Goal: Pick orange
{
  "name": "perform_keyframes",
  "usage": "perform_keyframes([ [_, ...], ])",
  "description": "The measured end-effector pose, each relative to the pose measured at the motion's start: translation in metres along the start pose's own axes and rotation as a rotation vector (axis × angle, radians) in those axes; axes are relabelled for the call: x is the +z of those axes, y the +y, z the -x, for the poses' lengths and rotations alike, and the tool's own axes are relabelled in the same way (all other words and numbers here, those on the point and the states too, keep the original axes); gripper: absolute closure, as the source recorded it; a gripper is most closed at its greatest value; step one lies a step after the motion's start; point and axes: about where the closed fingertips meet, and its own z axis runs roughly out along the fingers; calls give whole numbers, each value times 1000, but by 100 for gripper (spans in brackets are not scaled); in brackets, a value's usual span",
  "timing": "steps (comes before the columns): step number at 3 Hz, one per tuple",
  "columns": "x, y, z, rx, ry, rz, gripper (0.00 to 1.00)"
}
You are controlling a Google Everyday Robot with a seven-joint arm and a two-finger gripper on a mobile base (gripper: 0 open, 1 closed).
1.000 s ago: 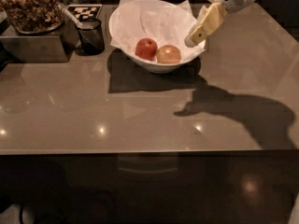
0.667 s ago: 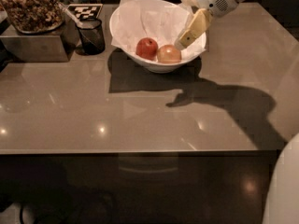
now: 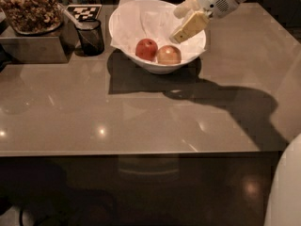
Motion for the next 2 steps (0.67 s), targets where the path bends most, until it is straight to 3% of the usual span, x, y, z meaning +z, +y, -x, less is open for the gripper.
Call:
perform_keyframes([
  [2, 36, -11, -10, 22, -8, 47, 30],
])
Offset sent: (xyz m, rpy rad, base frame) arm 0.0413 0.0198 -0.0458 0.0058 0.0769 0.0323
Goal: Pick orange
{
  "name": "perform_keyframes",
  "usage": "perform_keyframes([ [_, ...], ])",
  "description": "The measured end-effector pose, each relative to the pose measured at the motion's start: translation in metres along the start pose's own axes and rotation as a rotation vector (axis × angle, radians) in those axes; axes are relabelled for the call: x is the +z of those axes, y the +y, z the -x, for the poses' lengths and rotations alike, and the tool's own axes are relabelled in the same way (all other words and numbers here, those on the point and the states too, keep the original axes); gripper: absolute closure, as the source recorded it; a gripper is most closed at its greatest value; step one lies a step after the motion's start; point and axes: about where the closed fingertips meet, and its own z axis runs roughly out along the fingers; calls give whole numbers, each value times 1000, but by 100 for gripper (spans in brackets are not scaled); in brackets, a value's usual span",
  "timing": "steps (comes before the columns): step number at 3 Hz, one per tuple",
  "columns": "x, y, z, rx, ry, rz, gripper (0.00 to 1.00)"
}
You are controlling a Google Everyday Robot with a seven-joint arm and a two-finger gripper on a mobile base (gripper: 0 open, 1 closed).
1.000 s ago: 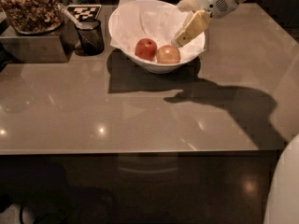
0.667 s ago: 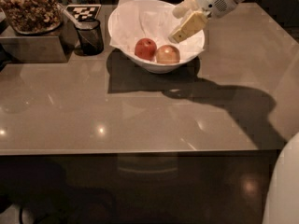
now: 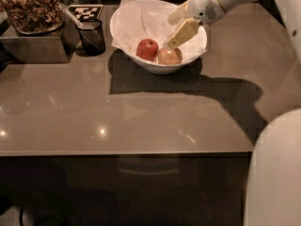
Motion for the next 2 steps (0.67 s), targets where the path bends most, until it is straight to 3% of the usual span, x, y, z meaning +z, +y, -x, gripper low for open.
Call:
perform_keyframes([
  [1, 16, -10, -8, 5, 25, 5, 27],
  [2, 50, -34, -45, 23, 70, 18, 25],
])
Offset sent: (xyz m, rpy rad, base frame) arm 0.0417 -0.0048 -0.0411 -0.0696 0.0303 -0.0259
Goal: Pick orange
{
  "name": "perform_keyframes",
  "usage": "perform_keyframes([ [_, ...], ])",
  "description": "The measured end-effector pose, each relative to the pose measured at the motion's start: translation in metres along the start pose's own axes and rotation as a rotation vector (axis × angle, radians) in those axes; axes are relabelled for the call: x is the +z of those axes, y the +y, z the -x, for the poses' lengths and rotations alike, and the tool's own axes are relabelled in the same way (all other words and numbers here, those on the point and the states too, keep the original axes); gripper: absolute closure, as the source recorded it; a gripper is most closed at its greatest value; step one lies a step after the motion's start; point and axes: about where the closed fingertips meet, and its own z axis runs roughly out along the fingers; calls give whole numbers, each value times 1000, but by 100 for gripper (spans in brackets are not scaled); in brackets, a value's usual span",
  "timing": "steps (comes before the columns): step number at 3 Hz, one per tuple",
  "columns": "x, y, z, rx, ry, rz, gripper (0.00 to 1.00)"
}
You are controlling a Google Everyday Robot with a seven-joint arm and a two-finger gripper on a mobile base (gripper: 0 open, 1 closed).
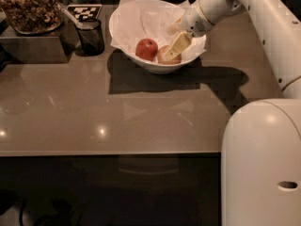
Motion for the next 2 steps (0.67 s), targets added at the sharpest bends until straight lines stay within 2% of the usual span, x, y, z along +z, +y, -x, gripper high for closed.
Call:
perform_keyframes([
  [2, 9, 4, 6, 10, -22, 16, 25],
])
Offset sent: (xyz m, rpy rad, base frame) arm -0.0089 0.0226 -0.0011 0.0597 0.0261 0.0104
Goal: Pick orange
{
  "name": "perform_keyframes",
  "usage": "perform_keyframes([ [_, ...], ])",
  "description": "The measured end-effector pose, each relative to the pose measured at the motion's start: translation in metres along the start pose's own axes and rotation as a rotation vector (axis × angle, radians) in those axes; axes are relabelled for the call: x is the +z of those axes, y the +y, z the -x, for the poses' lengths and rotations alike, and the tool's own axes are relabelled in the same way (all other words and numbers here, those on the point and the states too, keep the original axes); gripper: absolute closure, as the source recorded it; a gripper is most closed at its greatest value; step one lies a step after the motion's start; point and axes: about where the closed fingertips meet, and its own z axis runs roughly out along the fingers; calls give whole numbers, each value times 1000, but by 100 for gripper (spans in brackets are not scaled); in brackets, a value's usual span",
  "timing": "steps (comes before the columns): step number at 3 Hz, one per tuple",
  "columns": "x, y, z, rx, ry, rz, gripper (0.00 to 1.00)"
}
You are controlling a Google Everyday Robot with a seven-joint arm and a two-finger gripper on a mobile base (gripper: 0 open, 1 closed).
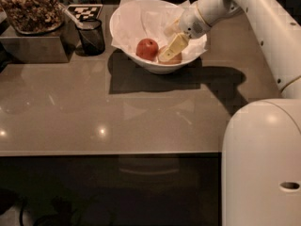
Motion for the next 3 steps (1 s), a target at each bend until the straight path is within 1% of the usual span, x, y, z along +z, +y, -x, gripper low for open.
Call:
perform_keyframes([
  [1, 9, 5, 2, 16, -17, 18, 25],
  [2, 19, 9, 2, 16, -17, 40, 25],
  [3, 25, 14, -5, 17, 0, 60, 25],
])
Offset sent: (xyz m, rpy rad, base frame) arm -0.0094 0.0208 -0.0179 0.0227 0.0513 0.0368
